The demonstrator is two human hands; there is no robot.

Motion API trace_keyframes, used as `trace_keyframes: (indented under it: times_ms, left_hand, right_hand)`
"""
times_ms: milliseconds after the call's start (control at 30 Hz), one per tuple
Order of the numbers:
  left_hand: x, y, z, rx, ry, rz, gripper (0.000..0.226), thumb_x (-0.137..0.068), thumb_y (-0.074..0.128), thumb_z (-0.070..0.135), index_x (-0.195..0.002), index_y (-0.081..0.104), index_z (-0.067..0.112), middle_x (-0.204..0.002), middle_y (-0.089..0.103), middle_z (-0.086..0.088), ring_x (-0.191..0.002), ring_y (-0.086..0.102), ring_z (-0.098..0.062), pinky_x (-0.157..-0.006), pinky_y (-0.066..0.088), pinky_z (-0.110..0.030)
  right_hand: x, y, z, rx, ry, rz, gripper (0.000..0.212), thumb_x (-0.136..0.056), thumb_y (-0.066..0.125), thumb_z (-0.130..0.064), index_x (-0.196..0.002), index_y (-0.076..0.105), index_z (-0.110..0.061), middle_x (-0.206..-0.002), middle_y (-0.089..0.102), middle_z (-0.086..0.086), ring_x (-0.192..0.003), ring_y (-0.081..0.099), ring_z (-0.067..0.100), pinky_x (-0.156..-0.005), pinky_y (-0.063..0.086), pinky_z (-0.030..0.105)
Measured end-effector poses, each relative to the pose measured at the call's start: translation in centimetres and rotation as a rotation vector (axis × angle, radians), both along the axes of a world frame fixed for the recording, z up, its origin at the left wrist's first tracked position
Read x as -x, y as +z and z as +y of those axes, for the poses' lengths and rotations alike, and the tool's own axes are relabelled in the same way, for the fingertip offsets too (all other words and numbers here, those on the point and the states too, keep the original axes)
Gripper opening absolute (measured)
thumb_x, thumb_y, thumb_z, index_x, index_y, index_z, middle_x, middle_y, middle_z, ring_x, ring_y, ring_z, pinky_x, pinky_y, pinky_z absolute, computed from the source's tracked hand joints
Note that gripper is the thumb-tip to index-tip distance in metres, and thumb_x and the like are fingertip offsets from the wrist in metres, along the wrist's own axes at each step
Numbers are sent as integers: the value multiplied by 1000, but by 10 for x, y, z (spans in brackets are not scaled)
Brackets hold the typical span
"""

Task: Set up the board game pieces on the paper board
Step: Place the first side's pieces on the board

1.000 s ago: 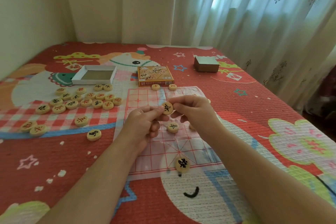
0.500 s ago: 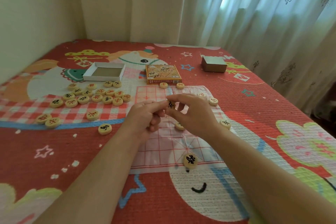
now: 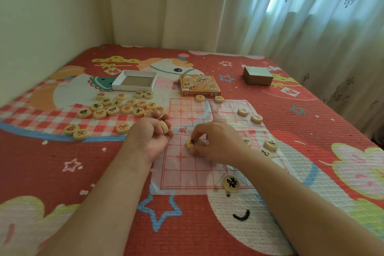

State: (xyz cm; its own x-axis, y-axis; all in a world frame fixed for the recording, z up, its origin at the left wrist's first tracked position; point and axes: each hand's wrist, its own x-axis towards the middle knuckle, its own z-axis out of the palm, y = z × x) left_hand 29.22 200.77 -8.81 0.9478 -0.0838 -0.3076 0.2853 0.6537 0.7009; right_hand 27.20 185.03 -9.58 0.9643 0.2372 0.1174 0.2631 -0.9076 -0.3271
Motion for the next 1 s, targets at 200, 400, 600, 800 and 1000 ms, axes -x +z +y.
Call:
trace_keyframes:
  times_ms: [200, 400, 600, 800, 1000]
  left_hand:
    - [-4, -4, -4, -195, -84, -35, 40, -78, 27, -26, -74, 50, 6, -81, 51, -13, -74, 51, -20, -70, 50, -32]
    - [3, -7, -13, -331, -233, -109, 22, -80, 52, -19, -88, 57, 1, -85, 64, -15, -72, 67, -21, -64, 57, -24]
    - [6, -6, -16, -360, -240, -150, 17, -78, 57, -16, -83, 62, -1, -73, 69, -12, -61, 70, -17, -60, 59, -22]
    - [4, -6, -14, -432, -243, -162, 15, -82, 58, -8, -80, 64, 6, -66, 70, -5, -62, 66, -15, -58, 54, -25]
    - [5, -4, -14, -444, -230, -172, 17, -81, 58, -7, -76, 65, 8, -61, 65, -2, -60, 57, -12, -54, 46, -23]
  right_hand:
    - [4, 1, -7, -169, -20, -137, 30, -81, 67, -31, -109, 62, -23, -97, 56, -14, -87, 45, 4, -74, 33, 21]
    - [10, -2, -3, -350, 34, -254, 43, -76, 72, -21, -117, 59, -23, -99, 56, -14, -80, 51, 9, -77, 42, 22]
    - [10, -4, -3, -344, -5, -311, 30, -76, 74, -22, -105, 67, -17, -89, 54, -15, -76, 49, 6, -70, 35, 9]
    - [10, -6, -1, -367, -6, -365, 39, -74, 75, -22, -110, 63, -17, -93, 60, -13, -80, 51, 8, -75, 42, 22]
    - [10, -9, 0, -347, 7, -391, 28, -71, 78, -23, -97, 68, -16, -88, 61, -10, -83, 48, 8, -74, 39, 24]
